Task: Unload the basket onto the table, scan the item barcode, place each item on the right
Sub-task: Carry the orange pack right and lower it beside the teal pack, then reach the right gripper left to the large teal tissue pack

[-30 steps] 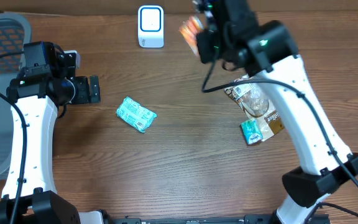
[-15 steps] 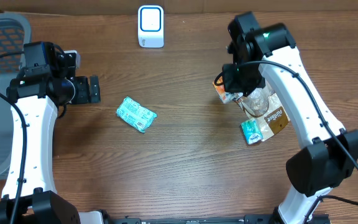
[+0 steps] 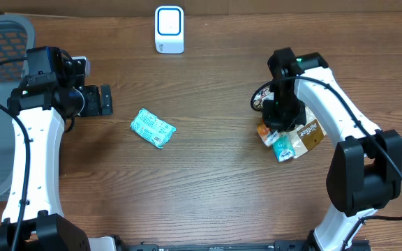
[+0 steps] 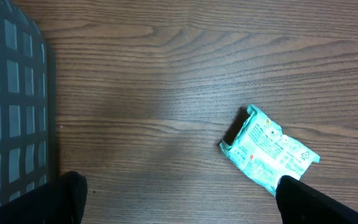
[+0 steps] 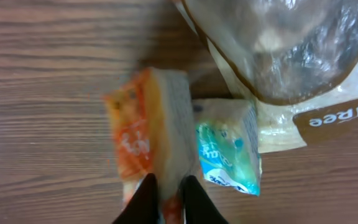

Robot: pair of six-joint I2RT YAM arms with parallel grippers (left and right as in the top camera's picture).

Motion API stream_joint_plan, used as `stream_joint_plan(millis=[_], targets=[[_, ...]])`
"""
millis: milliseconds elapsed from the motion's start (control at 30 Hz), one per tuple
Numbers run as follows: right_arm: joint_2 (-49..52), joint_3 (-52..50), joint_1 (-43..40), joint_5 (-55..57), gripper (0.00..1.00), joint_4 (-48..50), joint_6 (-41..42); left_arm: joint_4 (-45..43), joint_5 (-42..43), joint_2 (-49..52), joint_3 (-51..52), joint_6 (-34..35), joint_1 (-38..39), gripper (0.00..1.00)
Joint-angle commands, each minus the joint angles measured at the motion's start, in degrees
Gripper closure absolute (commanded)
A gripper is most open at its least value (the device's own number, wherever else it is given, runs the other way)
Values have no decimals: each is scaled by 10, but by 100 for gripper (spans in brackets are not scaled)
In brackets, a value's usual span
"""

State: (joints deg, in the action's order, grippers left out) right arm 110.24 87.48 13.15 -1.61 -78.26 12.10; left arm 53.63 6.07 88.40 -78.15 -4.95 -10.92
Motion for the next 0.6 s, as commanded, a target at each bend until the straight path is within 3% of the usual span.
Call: stream_joint_plan(millis=[0, 133, 200, 400, 567], targets=[[0, -7, -2, 15, 79, 4, 1, -1, 9, 0, -4, -15, 1, 0], [0, -5, -2, 15, 53, 7, 1, -1, 9, 0, -4, -15, 1, 0], [0, 7, -2, 15, 47, 5, 1, -1, 9, 0, -4, -15, 1, 1], [0, 113, 3, -68, 39, -2, -1, -1, 9, 0, -4, -15, 1, 0], [0, 152, 30, -189, 38, 87, -1, -1, 9, 0, -4, -15, 1, 1]])
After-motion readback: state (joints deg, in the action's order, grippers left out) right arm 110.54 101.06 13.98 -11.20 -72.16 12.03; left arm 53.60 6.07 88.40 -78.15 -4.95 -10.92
